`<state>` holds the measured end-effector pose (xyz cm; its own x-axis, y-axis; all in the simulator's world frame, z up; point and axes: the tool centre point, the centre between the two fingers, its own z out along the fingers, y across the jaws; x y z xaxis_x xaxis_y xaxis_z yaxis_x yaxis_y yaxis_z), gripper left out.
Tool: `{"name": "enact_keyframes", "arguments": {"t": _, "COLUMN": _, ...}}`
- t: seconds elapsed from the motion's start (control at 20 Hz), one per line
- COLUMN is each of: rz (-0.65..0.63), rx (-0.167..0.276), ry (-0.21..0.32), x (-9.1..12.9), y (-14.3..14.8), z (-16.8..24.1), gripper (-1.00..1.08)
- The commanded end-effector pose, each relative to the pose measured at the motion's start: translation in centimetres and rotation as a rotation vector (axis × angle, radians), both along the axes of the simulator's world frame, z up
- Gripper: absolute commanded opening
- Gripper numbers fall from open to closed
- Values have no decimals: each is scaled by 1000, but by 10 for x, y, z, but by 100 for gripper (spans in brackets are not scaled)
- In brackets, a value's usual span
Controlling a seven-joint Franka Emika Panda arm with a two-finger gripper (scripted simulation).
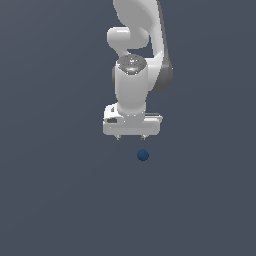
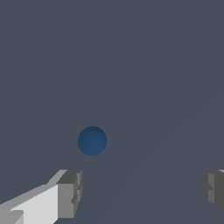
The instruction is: Pick up the object and move it to a goal position.
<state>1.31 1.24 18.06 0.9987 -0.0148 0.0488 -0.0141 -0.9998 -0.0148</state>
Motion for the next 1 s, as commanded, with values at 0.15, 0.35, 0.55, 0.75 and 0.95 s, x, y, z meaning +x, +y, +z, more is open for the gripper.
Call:
{"name": "enact_keyframes", "arguments": {"t": 0.15, "rz": -2, "rx": -5, "ry": 7, "x": -2, "y": -2, "z": -3, "gripper": 100}}
{"name": "enact_keyframes", "arguments": {"t": 0.35, "rz": -10, "rx": -24, "ry": 31, "x": -8, "y": -9, "z": -12, "gripper": 100}}
{"name": "enact_keyframes", "arguments": {"t": 0.55, "rz": -14, "rx": -31, "ry": 40, "x": -11, "y": -12, "z": -16, "gripper": 100}}
{"name": "enact_keyframes", "arguments": {"t": 0.75, "rz": -15, "rx": -29, "ry": 38, "x": -10, "y": -11, "z": -15, "gripper": 100}}
{"name": "enact_keyframes", "arguments": {"t": 0.95, "rz": -33, "rx": -28, "ry": 39, "x": -10, "y": -9, "z": -18, "gripper": 100}}
